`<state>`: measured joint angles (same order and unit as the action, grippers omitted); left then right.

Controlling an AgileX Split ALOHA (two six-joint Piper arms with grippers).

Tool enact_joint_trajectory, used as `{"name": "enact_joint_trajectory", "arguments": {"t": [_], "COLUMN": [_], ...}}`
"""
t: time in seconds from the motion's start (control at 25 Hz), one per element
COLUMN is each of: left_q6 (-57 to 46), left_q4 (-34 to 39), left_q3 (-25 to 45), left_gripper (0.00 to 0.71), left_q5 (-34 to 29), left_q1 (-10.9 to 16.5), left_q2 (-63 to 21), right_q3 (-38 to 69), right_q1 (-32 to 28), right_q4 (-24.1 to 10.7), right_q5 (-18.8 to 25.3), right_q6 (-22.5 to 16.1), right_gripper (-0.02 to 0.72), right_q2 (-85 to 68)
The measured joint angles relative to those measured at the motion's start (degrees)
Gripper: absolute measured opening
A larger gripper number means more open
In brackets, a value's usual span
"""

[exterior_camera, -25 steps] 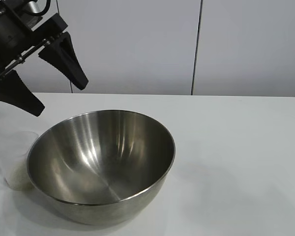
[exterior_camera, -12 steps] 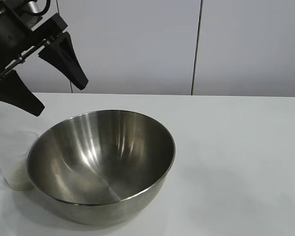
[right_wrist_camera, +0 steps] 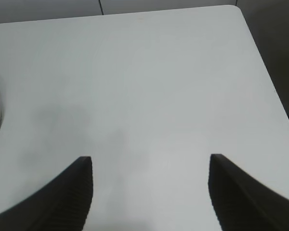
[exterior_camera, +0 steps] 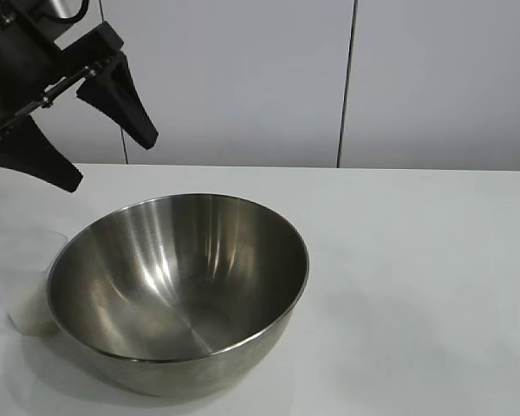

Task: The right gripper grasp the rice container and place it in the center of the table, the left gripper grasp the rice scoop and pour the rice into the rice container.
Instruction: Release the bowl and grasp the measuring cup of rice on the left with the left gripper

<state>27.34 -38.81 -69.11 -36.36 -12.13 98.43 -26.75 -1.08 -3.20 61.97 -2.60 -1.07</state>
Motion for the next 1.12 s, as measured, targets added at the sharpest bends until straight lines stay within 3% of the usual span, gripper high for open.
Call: {"name": "enact_joint_trajectory", "arguments": {"t": [0.28,0.52,0.68,0.88,1.12], "left_q6": [5.6,1.5,-8.3,-17.8,-19.8], "left_q4": [3.2,16.6,32.3,45.9,48.1], "left_q3": [0.6,4.2,14.6,31.9,48.4], "left_gripper": [0.659,0.659,0.659,0.659,0.659], "left_q5": [9.3,17.9,22.1,23.9,32.1], "left_q1": [0.0,-0.6,-2.8,-2.9,-2.4], "left_q2": [-8.0,-22.9,-35.7,-48.1,-51.2], "right_q3": [0.0,0.0,0.0,0.0,0.0], "right_q1": [0.0,0.0,0.0,0.0,0.0], "right_q4": [0.0,0.0,0.0,0.0,0.0], "right_q5": [0.0,0.0,0.0,0.0,0.0], "right_q6": [0.0,0.0,-0.2,-0.2,-0.2], "right_gripper": [0.473,0.473,0.473,0.473,0.473], "right_q2": [0.0,0.0,0.0,0.0,0.0]}}
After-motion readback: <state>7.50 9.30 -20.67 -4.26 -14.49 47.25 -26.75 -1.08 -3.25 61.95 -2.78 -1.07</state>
